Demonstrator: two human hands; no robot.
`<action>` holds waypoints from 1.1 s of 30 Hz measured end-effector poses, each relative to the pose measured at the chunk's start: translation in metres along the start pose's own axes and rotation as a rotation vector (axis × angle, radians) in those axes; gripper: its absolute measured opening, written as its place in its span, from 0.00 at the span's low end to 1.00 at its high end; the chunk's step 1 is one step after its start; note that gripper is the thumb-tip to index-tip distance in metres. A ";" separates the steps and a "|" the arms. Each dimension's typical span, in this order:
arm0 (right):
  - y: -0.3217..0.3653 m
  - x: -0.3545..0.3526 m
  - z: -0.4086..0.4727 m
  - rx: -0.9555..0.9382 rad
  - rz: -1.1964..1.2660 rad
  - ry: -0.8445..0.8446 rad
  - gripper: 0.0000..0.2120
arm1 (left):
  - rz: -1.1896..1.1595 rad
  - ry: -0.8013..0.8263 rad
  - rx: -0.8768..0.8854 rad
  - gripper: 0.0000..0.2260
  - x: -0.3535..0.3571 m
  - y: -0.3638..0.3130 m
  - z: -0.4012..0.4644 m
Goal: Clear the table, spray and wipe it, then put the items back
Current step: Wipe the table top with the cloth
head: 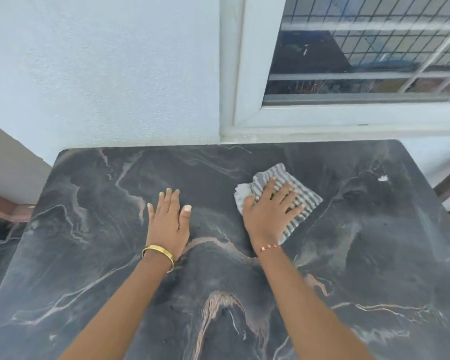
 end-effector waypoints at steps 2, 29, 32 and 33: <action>0.029 0.010 -0.024 -0.119 -0.019 0.075 0.34 | 0.000 -0.003 -0.051 0.28 -0.005 0.009 -0.001; -0.091 -0.050 0.022 -0.784 -0.118 0.407 0.35 | 0.079 0.127 0.205 0.23 0.035 -0.142 0.015; -0.103 -0.057 0.067 -0.763 -0.118 0.370 0.36 | 0.076 0.117 0.176 0.24 0.042 -0.167 0.031; -0.106 -0.058 0.081 -0.754 -0.121 0.360 0.36 | 0.075 0.115 0.169 0.24 0.044 -0.175 0.036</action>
Point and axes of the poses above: each hand's wrist, its own z-axis towards the middle knuckle, its own x-axis out of the palm, y = z × x, the point moved 1 cm from there along z, towards the middle knuckle, and after that the axes turned 13 degrees about z, right-handed, at the moved point
